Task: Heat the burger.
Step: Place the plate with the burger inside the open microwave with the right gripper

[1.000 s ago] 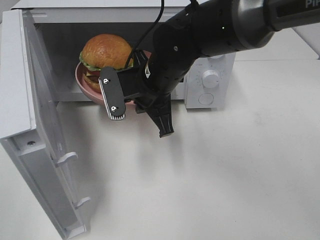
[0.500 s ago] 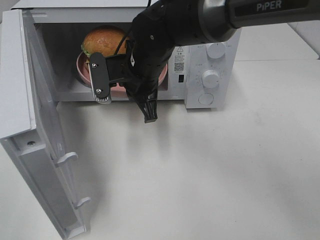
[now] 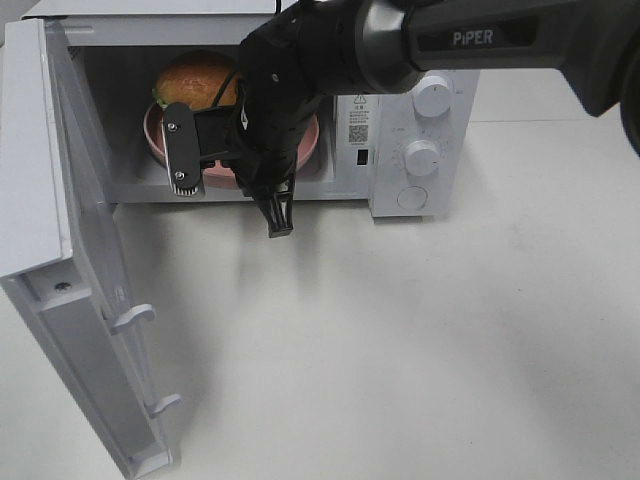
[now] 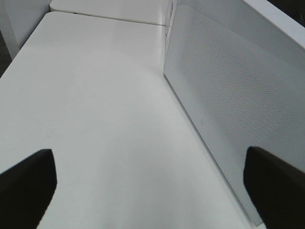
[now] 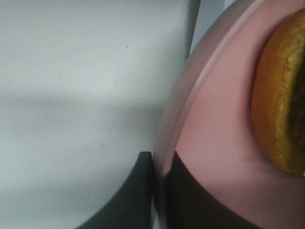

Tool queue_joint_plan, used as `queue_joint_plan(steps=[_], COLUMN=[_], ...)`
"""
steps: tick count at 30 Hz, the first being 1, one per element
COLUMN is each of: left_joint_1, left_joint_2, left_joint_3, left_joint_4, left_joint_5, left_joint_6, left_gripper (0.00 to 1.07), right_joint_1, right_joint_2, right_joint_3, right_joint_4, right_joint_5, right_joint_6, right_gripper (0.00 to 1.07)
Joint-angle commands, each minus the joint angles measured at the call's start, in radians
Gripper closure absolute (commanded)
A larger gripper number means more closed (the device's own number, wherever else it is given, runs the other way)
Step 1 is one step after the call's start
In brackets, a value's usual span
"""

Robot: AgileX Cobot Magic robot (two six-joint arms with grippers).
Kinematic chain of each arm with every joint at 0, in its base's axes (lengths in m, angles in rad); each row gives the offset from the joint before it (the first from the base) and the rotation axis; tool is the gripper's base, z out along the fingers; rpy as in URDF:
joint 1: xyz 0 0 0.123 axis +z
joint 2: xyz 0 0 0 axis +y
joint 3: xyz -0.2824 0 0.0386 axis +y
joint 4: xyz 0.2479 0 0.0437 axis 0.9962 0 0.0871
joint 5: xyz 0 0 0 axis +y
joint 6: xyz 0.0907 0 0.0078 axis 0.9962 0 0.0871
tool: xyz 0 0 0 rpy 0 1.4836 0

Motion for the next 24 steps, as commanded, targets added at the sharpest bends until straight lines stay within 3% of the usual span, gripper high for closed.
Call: queue_joint_plan(steps=[1, 9, 24], left_joint_1=[0.002, 0.002, 0.002], left_joint_2=[-0.016, -0.016, -0.016], left_joint_3=[0.002, 0.002, 0.002], left_joint_4=[-0.009, -0.008, -0.004], left_joint_5=[-0.009, -0.009, -0.009], left_joint_6=[-0.001, -0.001, -0.001], left_gripper=[0.07, 0.07, 0.07], right_joint_1=[-0.006, -0.015, -0.038], right_joint_2=[0.013, 0.064, 0.086], right_joint_3=[-0.062, -0.15, -0.157], right_joint_4=[-0.033, -0.041, -0.065], right_joint_5=[-0.038, -0.033, -0.068], right_joint_6=[0.01, 0.031, 0.026], right_gripper=[1.07, 1.07, 1.07])
